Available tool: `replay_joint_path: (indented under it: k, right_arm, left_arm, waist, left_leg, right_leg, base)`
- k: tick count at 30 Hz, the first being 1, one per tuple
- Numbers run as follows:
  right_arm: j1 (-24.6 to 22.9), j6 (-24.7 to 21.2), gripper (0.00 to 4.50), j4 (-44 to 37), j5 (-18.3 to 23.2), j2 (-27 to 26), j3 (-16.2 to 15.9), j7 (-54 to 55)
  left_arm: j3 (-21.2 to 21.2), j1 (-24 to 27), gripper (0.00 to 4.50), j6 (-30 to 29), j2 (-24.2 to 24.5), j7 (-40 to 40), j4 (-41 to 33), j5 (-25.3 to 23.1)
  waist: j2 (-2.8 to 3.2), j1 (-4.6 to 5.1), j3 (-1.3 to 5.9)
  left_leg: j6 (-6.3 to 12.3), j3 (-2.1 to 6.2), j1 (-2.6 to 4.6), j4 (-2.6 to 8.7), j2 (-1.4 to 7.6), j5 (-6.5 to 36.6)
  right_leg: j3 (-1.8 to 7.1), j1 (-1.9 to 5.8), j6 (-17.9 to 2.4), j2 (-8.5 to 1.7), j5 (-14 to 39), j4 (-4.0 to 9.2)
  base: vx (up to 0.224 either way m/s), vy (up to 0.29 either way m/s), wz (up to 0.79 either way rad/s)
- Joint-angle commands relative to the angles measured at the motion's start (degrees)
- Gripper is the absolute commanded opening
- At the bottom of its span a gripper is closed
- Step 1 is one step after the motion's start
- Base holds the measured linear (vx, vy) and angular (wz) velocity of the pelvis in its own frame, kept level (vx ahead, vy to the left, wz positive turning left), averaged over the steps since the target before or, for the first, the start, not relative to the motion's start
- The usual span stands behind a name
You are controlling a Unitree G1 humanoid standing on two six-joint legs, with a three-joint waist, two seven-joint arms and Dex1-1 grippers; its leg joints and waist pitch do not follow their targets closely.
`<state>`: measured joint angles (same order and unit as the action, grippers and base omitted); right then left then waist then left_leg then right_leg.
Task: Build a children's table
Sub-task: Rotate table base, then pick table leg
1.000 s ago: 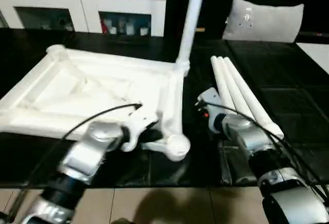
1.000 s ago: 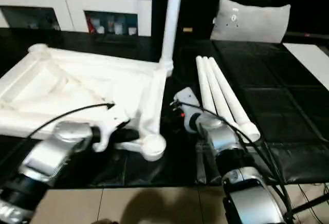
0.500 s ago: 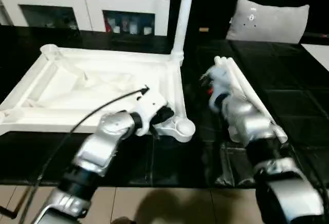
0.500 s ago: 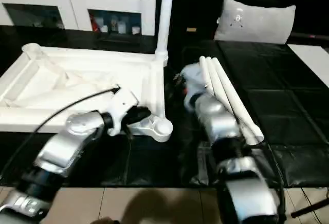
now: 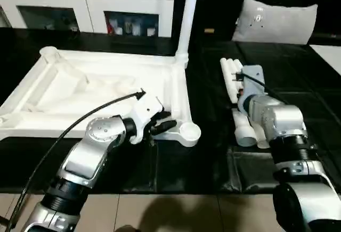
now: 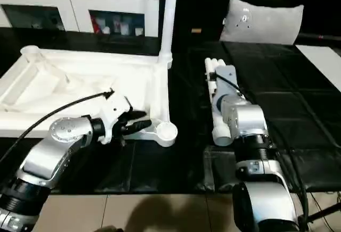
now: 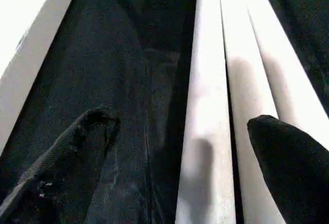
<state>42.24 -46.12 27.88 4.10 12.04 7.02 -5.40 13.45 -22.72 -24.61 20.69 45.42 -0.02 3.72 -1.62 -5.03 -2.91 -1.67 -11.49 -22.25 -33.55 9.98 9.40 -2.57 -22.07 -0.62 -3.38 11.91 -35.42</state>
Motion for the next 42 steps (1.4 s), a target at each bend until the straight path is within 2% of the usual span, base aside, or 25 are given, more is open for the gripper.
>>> replay_joint_path:
  k: [1,2,5,7,10,11,13,19,20,23,26,28,30,31,38,39,42]
  right_arm:
    - [-0.70,-3.52,4.50,-2.44,0.50,0.40,1.29,0.51]
    - [-0.73,-3.64,4.50,-2.49,0.52,0.41,1.30,0.51]
    - [-1.45,-6.77,4.50,-2.95,1.49,0.13,1.92,0.98]
    - [-1.63,-7.38,4.50,-3.05,1.69,-0.09,2.37,1.42]
    - [-2.17,-8.15,4.50,-3.44,1.66,-0.38,2.99,1.91]
    - [-2.32,-8.31,4.50,-3.20,1.61,-0.35,3.00,1.71]
    - [-2.58,-8.48,4.50,-3.02,1.56,-0.38,2.98,1.70]
    - [-3.61,-11.76,4.50,-2.43,4.06,-1.09,3.10,-0.85]
    - [-3.74,-12.02,4.23,-2.35,4.20,-1.22,3.09,-0.96]
    - [-4.18,-12.68,4.16,-1.92,4.19,-1.43,2.48,-1.66]
    - [-4.18,-13.30,3.74,-1.50,4.70,-1.67,2.63,-2.15]
    - [-4.17,-13.48,3.66,-1.36,4.97,-1.74,2.70,-2.20]
    - [-3.99,-13.90,3.40,-0.94,5.76,-2.09,3.54,-2.39]
    - [-3.62,-14.38,3.31,-0.28,7.03,-2.62,4.96,-2.85]
    - [-3.57,-14.70,2.74,-0.19,7.19,-2.64,5.00,-2.61]
    - [-3.55,-14.68,2.52,-0.18,7.21,-2.63,4.99,-2.61]
    - [-3.40,-14.45,2.38,0.11,7.27,-2.59,4.92,-2.87]
  left_arm:
    - [0.58,0.21,1.91,-1.16,0.37,0.92,-2.33,1.20]
    - [0.60,0.21,2.08,-1.19,0.37,0.94,-2.36,1.21]
    - [0.99,0.34,2.21,-1.52,0.48,1.41,-2.65,0.86]
    - [1.10,0.33,2.51,-1.62,0.53,1.56,-2.72,0.81]
    - [1.37,0.38,2.69,-2.01,0.76,1.58,-3.19,1.23]
    - [1.46,0.40,2.94,-2.11,0.82,1.55,-3.31,1.35]
    - [1.55,0.39,3.00,-2.21,0.89,1.58,-3.34,1.44]
    - [1.91,0.41,3.50,-2.05,1.26,1.47,-3.34,0.74]
    - [1.95,0.37,3.69,-1.96,1.34,1.36,-3.27,0.59]
    - [2.24,0.36,3.82,-1.86,1.57,1.24,-3.27,0.34]
    - [2.31,0.26,4.11,-1.74,1.59,1.16,-3.23,0.17]
    - [2.28,0.13,4.23,-1.71,1.59,1.09,-3.17,0.15]
    - [2.27,-0.15,4.44,-1.57,1.51,0.90,-3.05,0.08]
    - [2.24,-0.56,4.49,-1.71,1.29,0.85,-3.10,0.32]
    - [2.60,-1.24,4.50,-1.84,0.90,1.02,-2.92,0.48]
    - [2.61,-1.29,4.50,-1.85,0.89,1.05,-2.90,0.49]
    - [2.58,-1.57,4.50,-1.95,0.86,1.14,-2.82,0.60]
  waist:
    - [0.36,0.01,3.64]
    - [0.28,0.01,3.67]
    - [0.25,-0.04,3.58]
    - [0.26,-0.04,3.61]
    - [0.23,0.01,3.62]
    - [0.24,0.00,3.61]
    - [0.26,0.01,3.58]
    - [0.20,0.00,3.66]
    - [0.19,-0.01,3.61]
    - [0.29,-0.02,3.62]
    - [0.20,-0.03,3.54]
    - [0.17,-0.07,3.52]
    - [0.14,-0.08,3.54]
    - [0.16,-0.07,3.50]
    - [0.30,-0.04,3.50]
    - [0.26,-0.05,3.50]
    - [0.19,-0.08,3.52]
  left_leg:
    - [-4.01,1.60,2.08,3.88,3.20,9.41]
    - [-4.06,1.57,2.11,3.83,3.19,9.39]
    - [-4.22,1.57,2.12,3.88,3.15,9.90]
    - [-4.49,1.62,2.09,3.92,3.18,9.90]
    - [-4.85,1.60,2.11,3.92,3.16,9.94]
    - [-4.96,1.62,2.11,3.94,3.16,10.15]
    - [-5.08,1.62,2.11,3.95,3.17,10.49]
    - [-4.56,1.61,2.05,3.87,3.15,9.65]
    - [-4.44,1.62,2.00,3.89,3.16,9.50]
    - [-4.68,1.64,2.09,3.94,3.21,9.77]
    - [-5.08,1.64,2.12,4.00,3.22,10.64]
    - [-5.13,1.66,2.10,4.00,3.22,10.96]
    - [-5.11,1.65,2.13,3.99,3.23,10.92]
    - [-5.13,1.67,2.09,4.02,3.23,10.92]
    - [-5.53,1.70,2.17,4.05,3.20,11.69]
    - [-5.55,1.70,2.16,4.05,3.21,11.69]
    - [-5.45,1.70,2.09,4.03,3.21,11.35]
  right_leg:
    - [2.68,1.72,-8.60,-4.60,4.86,3.48]
    - [2.70,1.71,-8.58,-4.62,4.74,3.53]
    - [2.77,1.73,-8.21,-4.66,5.92,3.69]
    - [2.74,1.71,-8.01,-4.69,6.37,3.71]
    - [2.73,1.64,-7.92,-4.66,6.38,3.69]
    - [2.73,1.64,-7.88,-4.70,6.64,3.71]
    - [2.76,1.64,-7.81,-4.74,7.06,3.78]
    - [2.76,1.76,-7.96,-4.68,5.61,3.64]
    - [2.75,1.76,-8.06,-4.68,5.57,3.65]
    - [2.72,1.67,-8.15,-4.70,6.34,3.70]
    - [2.76,1.63,-8.03,-4.81,7.79,3.83]
    - [2.79,1.63,-7.80,-4.89,8.67,3.92]
    - [2.81,1.60,-7.72,-4.89,8.81,3.93]
    - [2.79,1.58,-7.67,-4.85,8.90,3.93]
    - [2.78,1.47,-7.61,-4.84,9.85,4.04]
    - [2.80,1.48,-7.58,-4.86,9.85,4.03]
    - [2.80,1.54,-7.64,-4.89,9.62,3.99]
  base:
    - [0.000,0.000,0.00]
    - [0.000,0.000,0.00]
    - [0.000,0.000,0.00]
    - [0.000,0.000,0.00]
    - [0.000,0.000,0.00]
    - [0.000,0.000,0.00]
    - [0.000,0.000,0.00]
    - [0.000,0.000,0.00]
    - [0.000,0.000,0.00]
    - [0.000,0.000,0.00]
    - [0.000,0.000,0.00]
    - [0.000,0.000,0.00]
    - [0.000,0.000,0.00]
    - [0.000,0.000,0.00]
    - [0.000,0.000,0.00]
    - [0.000,0.000,0.00]
    - [0.000,0.000,0.00]
